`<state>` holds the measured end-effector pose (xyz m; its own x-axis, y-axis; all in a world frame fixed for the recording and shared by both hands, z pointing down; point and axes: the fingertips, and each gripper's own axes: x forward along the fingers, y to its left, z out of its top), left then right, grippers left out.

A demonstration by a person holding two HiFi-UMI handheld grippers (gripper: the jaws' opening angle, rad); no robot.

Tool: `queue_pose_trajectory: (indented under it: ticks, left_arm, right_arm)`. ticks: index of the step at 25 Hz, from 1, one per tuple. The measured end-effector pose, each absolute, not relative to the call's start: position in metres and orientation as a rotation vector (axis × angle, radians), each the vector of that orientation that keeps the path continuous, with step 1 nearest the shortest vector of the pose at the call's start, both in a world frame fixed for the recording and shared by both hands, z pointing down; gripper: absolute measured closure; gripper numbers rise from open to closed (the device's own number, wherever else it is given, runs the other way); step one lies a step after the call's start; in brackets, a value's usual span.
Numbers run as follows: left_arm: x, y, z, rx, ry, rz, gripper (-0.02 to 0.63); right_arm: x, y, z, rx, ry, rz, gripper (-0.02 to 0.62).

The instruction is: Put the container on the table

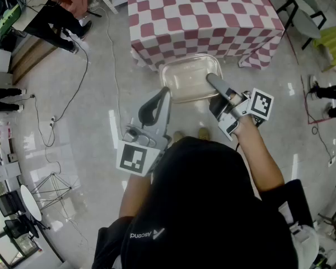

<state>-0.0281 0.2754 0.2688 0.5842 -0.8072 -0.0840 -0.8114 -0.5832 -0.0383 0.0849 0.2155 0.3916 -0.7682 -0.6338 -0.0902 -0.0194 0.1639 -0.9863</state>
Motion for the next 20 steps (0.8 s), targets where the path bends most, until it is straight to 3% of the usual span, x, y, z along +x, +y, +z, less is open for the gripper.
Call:
queue_pose_trajectory:
  ticks: [20]
  left_arm:
    - [0.013,0.227,0.275,-2.682,1.488,0.058,0.597]
  right_arm:
    - [0.145,0.150,0.388,-0.602,1.925,-1.638,0.380]
